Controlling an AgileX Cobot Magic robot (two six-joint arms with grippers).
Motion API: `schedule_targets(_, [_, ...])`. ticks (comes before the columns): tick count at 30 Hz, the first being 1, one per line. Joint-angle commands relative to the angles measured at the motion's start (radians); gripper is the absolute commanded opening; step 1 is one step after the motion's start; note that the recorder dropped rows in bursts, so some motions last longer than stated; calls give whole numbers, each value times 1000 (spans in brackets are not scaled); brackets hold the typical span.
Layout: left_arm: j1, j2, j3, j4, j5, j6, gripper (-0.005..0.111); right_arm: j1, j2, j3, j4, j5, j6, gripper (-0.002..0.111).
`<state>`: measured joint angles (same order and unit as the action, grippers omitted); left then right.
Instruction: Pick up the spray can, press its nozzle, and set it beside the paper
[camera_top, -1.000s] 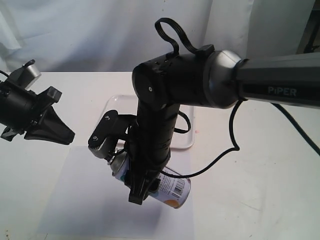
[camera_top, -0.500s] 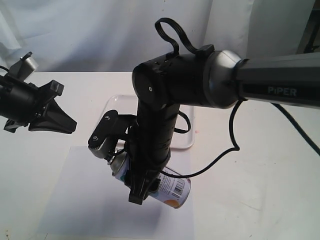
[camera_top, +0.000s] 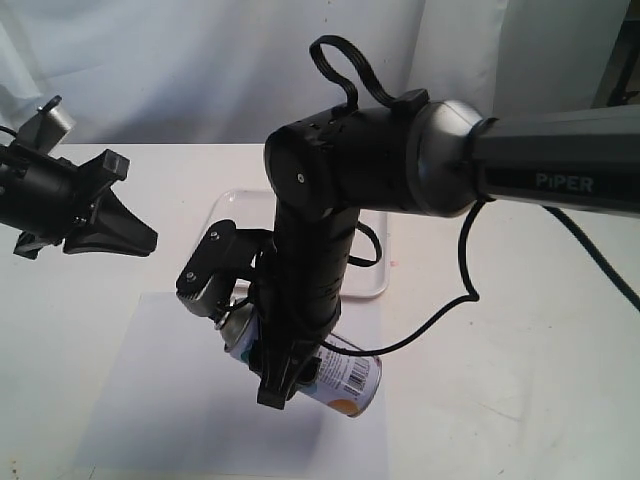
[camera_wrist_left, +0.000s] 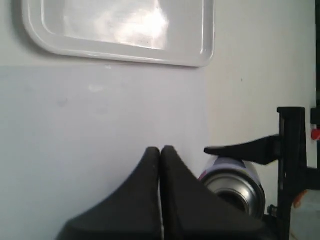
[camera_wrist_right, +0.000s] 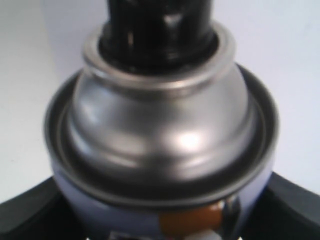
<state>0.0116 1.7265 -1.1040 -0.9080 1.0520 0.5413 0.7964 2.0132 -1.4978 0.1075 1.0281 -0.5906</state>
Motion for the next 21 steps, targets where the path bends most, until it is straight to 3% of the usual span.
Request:
schedule_targets(1, [-1,37,-7,-16,108,74,0,-5,-10,-11,10,-13,-12,0])
schedule_targets(9, [-1,168,-7,-71,169,164,0,-5,-10,-11,-65,-42,-8,0])
schedule_targets(21, [2,183,-7,-100,169,165,0,-5,-8,-11,-171,-63,13,0])
